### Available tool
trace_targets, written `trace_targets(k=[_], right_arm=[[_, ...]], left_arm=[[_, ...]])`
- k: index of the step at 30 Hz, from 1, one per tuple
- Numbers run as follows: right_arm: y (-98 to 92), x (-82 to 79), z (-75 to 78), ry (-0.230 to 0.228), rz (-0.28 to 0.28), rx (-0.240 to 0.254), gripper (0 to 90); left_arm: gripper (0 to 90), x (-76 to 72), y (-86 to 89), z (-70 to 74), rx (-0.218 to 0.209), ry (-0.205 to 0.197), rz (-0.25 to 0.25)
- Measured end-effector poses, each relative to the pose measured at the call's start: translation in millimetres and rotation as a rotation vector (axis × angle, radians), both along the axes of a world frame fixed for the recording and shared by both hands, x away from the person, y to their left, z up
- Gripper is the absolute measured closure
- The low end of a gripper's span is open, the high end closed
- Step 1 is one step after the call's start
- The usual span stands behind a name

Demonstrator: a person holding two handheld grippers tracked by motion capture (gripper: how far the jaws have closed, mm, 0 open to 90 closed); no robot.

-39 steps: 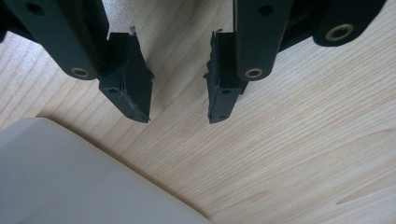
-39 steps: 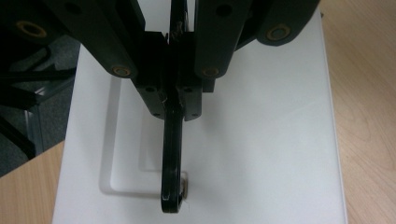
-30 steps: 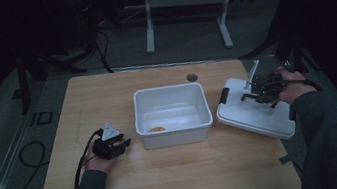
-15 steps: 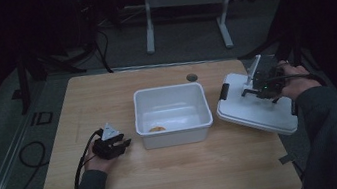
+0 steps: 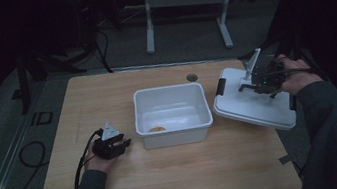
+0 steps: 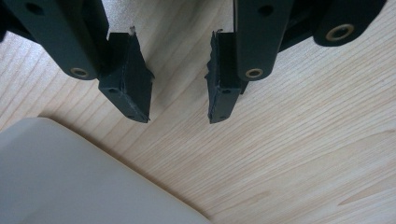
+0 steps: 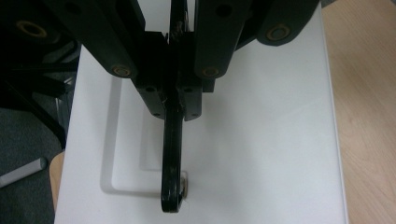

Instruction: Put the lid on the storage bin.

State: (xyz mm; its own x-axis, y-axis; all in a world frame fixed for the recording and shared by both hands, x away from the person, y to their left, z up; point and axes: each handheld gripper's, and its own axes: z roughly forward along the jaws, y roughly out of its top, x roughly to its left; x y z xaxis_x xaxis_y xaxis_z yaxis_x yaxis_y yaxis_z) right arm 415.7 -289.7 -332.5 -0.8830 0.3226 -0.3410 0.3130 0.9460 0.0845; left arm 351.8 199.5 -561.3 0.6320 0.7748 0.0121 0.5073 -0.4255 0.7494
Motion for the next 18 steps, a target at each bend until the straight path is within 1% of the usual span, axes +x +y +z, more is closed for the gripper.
trace_targets(k=[7, 11, 18], right_arm=[[6.9, -0.7, 7.1, -0.004, 0.02, 0.004, 84.5], [12.6, -1.3, 10.2, -0.007, 0.033, -0.005, 84.5], [22.6, -1.1, 14.9, -0.011, 0.062, -0.003, 84.5]], left_arm=[[59.7, 0.0, -0.1, 0.0, 0.0, 0.0, 0.0], [59.7, -0.1, -0.1, 0.0, 0.002, -0.001, 0.0], [59.7, 0.0, -0.2, 0.0, 0.0, -0.001, -0.001]])
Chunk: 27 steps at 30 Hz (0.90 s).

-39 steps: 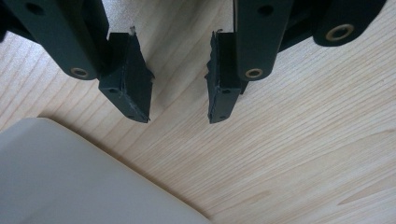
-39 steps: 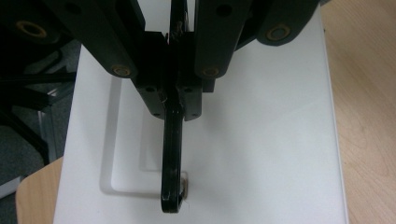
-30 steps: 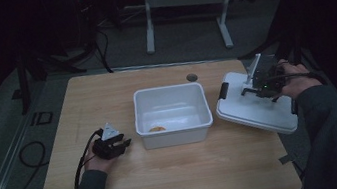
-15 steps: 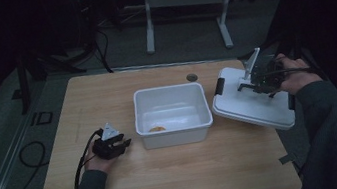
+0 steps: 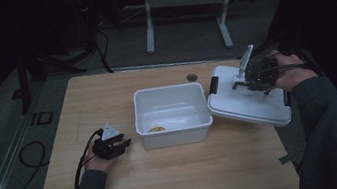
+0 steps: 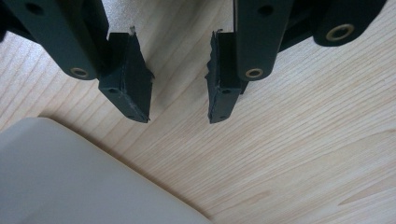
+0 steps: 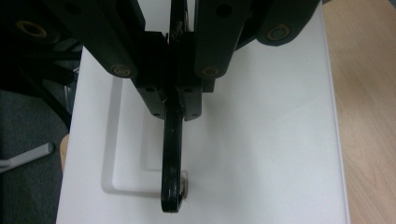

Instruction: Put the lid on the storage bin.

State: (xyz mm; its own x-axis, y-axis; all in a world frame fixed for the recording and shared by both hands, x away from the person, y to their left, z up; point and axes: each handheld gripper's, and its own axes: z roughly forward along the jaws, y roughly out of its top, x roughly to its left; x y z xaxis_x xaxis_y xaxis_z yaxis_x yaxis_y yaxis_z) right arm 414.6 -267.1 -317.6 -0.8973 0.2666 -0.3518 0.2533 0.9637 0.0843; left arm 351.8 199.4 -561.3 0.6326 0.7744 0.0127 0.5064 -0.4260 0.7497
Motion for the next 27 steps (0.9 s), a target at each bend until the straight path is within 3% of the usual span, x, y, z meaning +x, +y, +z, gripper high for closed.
trace_targets(k=[27], right_arm=[[52.7, 7.5, -3.2, 0.011, 0.109, 0.015, 84.5]], left_arm=[[59.7, 0.3, -0.4, 0.1, 0.003, -0.001, -0.006]])
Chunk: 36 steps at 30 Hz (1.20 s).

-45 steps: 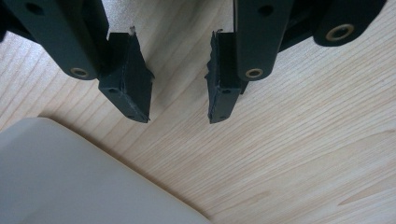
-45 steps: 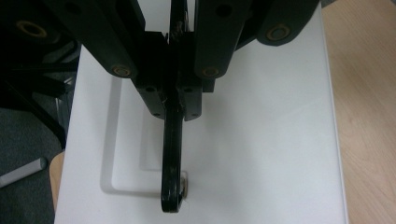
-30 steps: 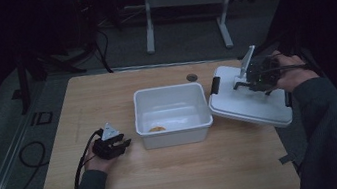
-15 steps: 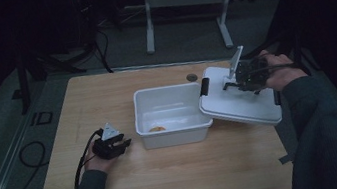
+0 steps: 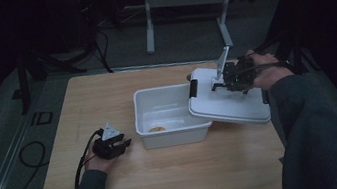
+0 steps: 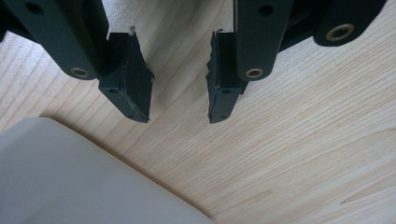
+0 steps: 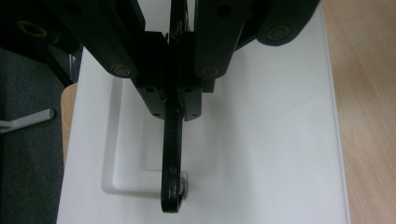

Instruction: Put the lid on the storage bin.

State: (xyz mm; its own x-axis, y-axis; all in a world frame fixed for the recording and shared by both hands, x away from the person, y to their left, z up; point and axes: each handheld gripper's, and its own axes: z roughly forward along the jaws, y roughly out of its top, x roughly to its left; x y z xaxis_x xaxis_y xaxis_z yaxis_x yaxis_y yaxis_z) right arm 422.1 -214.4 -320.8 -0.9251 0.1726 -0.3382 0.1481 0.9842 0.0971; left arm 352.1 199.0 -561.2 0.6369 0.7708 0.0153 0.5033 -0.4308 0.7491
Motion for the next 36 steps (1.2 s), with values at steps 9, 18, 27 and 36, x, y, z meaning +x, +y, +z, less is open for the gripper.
trace_targets(k=[9, 18, 27, 36], right_arm=[[14.7, 1.3, -1.5, 0.006, 0.023, 0.005, 84.5], [28.6, 2.6, -1.6, 0.009, 0.05, 0.008, 84.5], [42.7, 3.4, -2.2, 0.009, 0.077, 0.013, 84.5], [53.3, 4.2, -2.9, 0.013, 0.096, 0.026, 84.5]], left_arm=[[59.6, 0.3, 0.2, 0.0, 0.0, 0.001, -0.001], [59.6, 0.6, 0.0, 0.1, 0.001, 0.001, -0.004], [59.6, 0.8, -0.2, 0.2, 0.002, 0.002, -0.005], [59.6, 0.6, -0.4, 0.1, 0.003, 0.0, -0.005]])
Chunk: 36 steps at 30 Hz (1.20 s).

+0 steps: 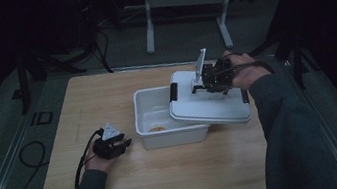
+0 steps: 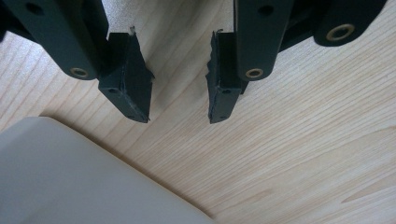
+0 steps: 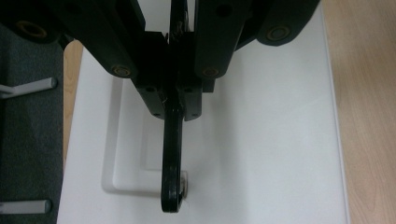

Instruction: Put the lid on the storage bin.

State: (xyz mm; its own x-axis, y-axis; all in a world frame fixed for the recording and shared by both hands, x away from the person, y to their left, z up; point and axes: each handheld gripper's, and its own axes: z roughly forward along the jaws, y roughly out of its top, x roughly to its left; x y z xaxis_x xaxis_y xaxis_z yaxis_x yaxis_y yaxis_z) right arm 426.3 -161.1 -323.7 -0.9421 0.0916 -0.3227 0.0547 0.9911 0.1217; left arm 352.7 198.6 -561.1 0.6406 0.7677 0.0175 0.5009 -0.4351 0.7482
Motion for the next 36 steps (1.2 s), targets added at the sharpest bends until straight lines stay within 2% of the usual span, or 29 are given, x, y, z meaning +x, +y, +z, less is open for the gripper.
trace_targets(k=[36], right_arm=[[37.0, -1.0, -1.9, 0.004, 0.07, 0.003, 84.5]], left_arm=[[59.4, -0.3, -0.6, -0.1, 0.0, -0.003, -0.003]])
